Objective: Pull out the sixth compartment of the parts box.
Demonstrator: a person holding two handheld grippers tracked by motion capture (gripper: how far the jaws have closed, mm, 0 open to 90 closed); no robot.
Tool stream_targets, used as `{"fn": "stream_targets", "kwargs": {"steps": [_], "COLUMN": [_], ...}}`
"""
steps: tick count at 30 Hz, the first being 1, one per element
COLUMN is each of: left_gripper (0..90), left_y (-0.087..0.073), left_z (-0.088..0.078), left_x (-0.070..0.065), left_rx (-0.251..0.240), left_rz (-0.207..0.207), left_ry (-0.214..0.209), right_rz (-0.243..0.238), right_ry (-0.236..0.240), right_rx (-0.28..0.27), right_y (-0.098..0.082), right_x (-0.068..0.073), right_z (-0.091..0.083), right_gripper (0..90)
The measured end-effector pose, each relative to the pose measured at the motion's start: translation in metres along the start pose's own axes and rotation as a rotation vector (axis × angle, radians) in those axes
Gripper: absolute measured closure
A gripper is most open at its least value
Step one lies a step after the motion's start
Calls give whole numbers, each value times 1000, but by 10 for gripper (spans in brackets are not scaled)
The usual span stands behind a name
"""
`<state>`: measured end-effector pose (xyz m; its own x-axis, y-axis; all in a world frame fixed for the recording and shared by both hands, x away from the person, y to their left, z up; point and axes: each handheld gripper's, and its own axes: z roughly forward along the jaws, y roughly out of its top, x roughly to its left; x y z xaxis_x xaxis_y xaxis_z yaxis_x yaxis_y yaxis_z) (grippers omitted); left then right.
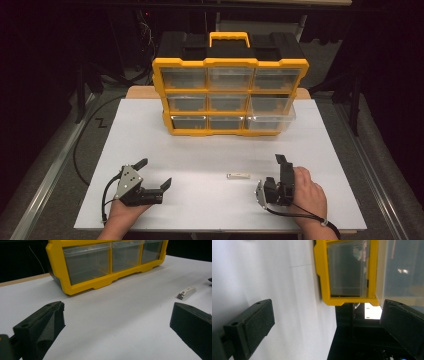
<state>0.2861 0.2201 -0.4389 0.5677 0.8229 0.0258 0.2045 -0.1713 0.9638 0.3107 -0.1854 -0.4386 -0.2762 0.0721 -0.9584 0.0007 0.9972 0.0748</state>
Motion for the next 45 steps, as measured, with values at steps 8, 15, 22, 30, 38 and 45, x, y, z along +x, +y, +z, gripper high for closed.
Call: {"fn": "stream_targets", "kwargs": {"steps": [8, 15, 22, 30, 38, 45], "left_gripper": [3, 3, 3, 3, 3, 3], "left_y": [-1, 0, 0, 0, 0, 0], "left_z": [0, 1, 1, 2, 1, 3], "left_x": [1, 1, -1, -1, 0, 5], "left_rx": [8, 3, 7, 4, 1, -12], "left_rz": [-10, -4, -6, -10, -16, -37], "left_ry": [3, 17, 10, 18, 23, 44], "right_rz": [131, 372, 598, 832, 1079, 1273], "right_ry": [25, 117, 189, 263, 373, 490], "right_rx": [-9, -11, -9, -31, -73, -121], "right_y": [-3, -10, -20, -30, -42, -48], "right_x": [-5, -12, -16, -18, -20, -23], "right_z": [1, 4, 5, 11, 16, 16], "right_gripper": [7, 9, 9, 9, 9, 14]}}
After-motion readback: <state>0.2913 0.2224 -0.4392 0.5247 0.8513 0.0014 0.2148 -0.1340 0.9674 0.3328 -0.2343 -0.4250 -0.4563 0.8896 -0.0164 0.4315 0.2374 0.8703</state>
